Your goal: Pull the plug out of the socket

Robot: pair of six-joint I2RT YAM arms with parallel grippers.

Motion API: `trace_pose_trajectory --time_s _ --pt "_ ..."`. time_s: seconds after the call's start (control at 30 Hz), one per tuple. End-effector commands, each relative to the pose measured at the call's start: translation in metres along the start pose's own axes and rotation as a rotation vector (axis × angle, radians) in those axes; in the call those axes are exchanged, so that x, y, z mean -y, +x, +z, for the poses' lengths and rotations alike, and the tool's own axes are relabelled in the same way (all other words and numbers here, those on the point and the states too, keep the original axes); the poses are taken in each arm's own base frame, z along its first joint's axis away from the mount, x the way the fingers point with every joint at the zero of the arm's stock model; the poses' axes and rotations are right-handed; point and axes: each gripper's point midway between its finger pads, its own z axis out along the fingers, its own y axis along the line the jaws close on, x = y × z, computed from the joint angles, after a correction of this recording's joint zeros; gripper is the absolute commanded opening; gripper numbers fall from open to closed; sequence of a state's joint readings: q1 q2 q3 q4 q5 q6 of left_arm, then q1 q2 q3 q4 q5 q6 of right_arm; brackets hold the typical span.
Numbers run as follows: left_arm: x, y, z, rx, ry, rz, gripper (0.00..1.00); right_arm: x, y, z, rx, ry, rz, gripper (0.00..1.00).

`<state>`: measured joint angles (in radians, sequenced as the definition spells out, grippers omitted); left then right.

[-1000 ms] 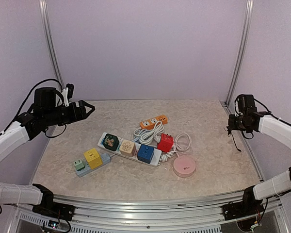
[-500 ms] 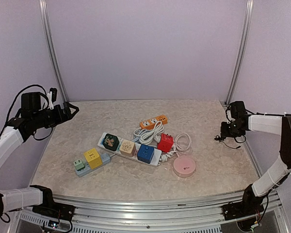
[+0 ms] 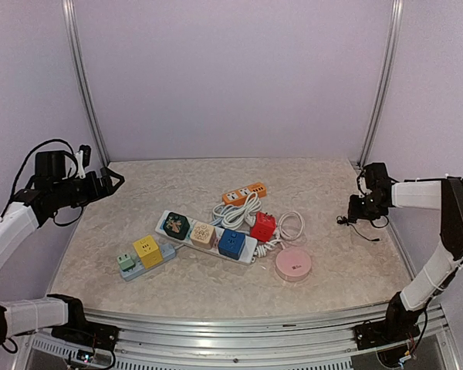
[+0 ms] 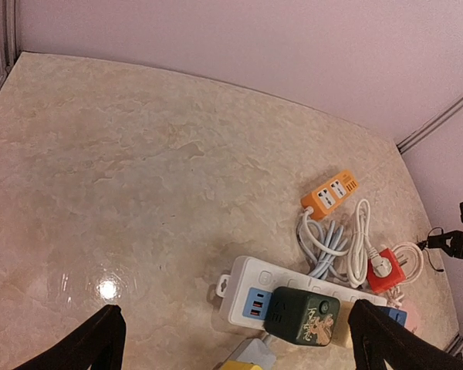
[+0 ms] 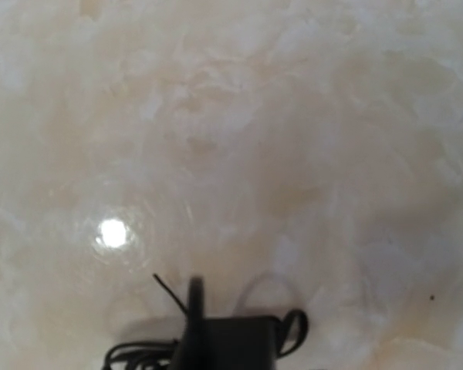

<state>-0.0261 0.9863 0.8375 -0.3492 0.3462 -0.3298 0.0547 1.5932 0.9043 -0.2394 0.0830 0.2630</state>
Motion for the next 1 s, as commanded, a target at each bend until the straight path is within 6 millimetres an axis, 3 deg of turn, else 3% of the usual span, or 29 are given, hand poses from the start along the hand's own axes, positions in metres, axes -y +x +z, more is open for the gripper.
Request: trace_pose_trajectory --time_s 0.0,0.43,0.6,0.77,0.97 --pt "0.006 -0.002 -0.001 -0.009 0.037 0.02 0.99 0.007 0.004 0.004 -0.028 0.022 0.001 0.49" --pt "0.01 -0.001 -0.001 -0.011 0.068 0.025 0.99 0.004 -0.007 -0.012 0.02 -0.003 -0.022 0.87" --pt "0.01 -0.001 0.0 -0.01 0.073 0.027 0.99 0.002 -0.014 -0.023 0.051 -0.016 -0.037 0.93" --pt "0.023 0.003 0.0 -0.02 0.154 0.044 0.99 -0.012 -0.031 -0.052 0.155 -0.095 -0.069 0.93" --pt "0.044 0.005 -0.005 0.001 0.288 0.069 0.99 -0.067 -0.048 -0.114 0.334 -0.279 -0.221 0.93"
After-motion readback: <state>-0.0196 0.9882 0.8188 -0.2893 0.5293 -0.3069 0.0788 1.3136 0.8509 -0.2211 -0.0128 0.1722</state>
